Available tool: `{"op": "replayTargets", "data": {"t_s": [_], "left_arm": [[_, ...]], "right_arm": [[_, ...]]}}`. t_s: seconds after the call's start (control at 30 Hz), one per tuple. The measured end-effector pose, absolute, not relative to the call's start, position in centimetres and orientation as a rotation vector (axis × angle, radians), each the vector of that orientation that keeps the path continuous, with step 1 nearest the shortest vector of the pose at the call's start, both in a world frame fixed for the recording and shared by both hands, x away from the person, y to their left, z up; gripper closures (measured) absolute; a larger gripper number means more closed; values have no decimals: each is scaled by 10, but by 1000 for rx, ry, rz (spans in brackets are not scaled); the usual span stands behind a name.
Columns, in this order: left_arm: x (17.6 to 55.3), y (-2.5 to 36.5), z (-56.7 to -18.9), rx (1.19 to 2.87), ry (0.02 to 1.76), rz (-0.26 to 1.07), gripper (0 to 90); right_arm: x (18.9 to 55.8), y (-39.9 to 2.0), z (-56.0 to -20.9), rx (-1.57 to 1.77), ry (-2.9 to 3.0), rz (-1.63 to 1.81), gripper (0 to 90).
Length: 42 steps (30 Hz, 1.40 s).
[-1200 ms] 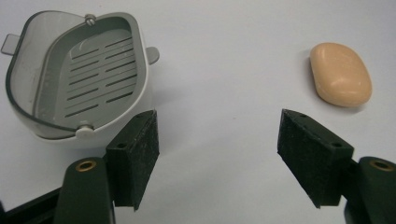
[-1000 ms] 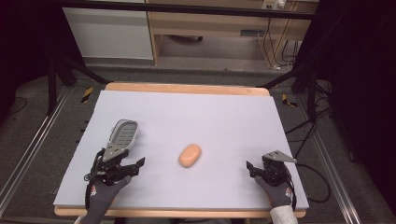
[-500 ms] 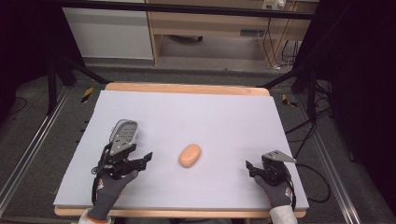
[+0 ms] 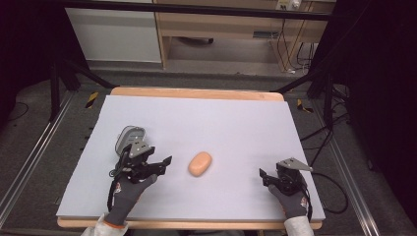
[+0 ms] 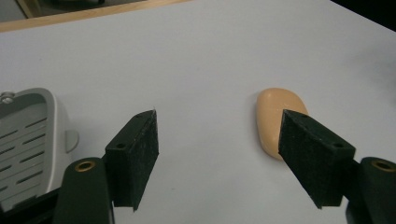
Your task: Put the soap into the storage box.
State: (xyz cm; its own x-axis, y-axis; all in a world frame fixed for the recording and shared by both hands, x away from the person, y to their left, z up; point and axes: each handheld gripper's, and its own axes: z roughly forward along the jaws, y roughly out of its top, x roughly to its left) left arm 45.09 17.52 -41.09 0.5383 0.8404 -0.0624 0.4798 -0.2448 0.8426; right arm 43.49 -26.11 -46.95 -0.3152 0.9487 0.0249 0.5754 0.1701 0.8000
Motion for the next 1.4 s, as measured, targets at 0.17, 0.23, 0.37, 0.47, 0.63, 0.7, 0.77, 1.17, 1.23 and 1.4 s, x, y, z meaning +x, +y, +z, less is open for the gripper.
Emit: {"op": "replayTargets", "data": {"t_s": [0.17, 0.23, 0.37, 0.47, 0.63, 0.7, 0.77, 1.17, 1.23, 1.4], "left_arm": [[455, 165, -410, 1908, 1065, 503, 279], [456, 160, -410, 1910, 1060, 500, 278], [458, 152, -411, 1920, 1050, 497, 277], [460, 146, -412, 1929, 1047, 489, 275], [463, 138, -414, 1943, 1041, 481, 274], [464, 135, -414, 1948, 1039, 482, 273], [465, 133, -414, 1953, 1036, 483, 273], [471, 121, -415, 1988, 1026, 479, 269], [472, 118, -415, 1993, 1024, 477, 266], [474, 110, -416, 2012, 1016, 473, 261]], "right_arm": [[435, -261, -470, 1434, 1963, 1000, 292], [435, -261, -470, 1431, 1960, 999, 292], [435, -261, -470, 1436, 1959, 1000, 290], [436, -261, -470, 1436, 1961, 997, 289], [436, -262, -470, 1436, 1957, 998, 288], [436, -262, -470, 1439, 1956, 998, 286], [436, -262, -470, 1436, 1955, 995, 285], [438, -260, -468, 1447, 1943, 1010, 284], [439, -260, -468, 1437, 1944, 1002, 284], [441, -259, -468, 1433, 1945, 1008, 284]]}}
